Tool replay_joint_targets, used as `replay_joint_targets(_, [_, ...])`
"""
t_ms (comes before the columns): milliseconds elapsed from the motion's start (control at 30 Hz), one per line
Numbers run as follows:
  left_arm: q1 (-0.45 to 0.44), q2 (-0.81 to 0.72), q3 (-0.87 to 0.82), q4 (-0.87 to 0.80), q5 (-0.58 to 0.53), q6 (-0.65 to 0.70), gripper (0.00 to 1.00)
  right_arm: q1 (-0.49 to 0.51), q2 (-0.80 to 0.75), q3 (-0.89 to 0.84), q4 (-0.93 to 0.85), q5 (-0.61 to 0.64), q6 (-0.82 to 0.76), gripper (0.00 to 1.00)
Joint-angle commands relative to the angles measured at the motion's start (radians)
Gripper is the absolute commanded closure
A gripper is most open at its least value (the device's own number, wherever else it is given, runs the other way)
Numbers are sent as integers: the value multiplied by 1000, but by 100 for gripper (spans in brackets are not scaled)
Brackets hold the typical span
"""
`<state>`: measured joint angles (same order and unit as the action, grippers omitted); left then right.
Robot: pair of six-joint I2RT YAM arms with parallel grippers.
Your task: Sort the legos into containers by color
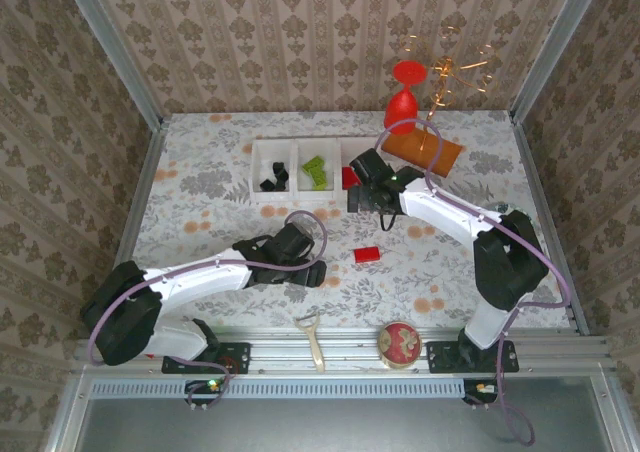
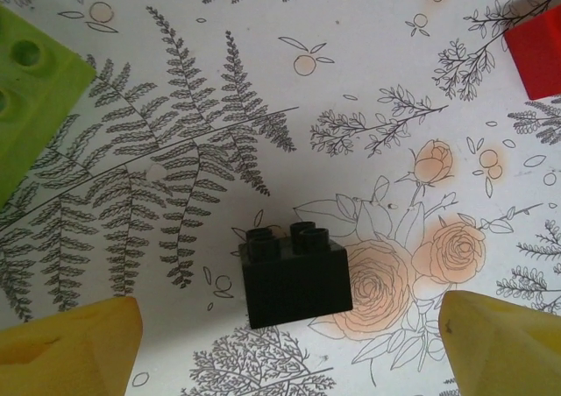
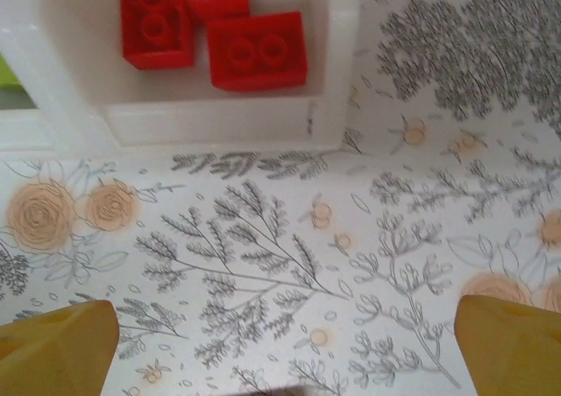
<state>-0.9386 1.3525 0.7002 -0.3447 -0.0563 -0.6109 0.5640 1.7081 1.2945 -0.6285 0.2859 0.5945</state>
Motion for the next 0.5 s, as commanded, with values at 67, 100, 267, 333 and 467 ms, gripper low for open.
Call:
replay_joint_targets(67, [-19, 42, 40, -29, -17, -49, 13, 2, -61, -39, 0, 58, 50, 0])
replay_joint_targets(100, [-21, 47, 43, -34, -19, -50, 13, 2, -64, -41, -2, 61, 53, 0])
replay_joint_targets(267, [-20, 65, 54, -62, -28, -64, 13, 2, -68, -48, -11, 84, 74, 0])
replay_joint_targets(333, [-20, 69, 56, -72, -31, -69, 13, 2, -70, -49, -13, 87, 77, 0])
replay_joint_targets(467, [-21, 84, 62, -82, -33, -74, 13, 2, -68, -50, -13, 91, 85, 0])
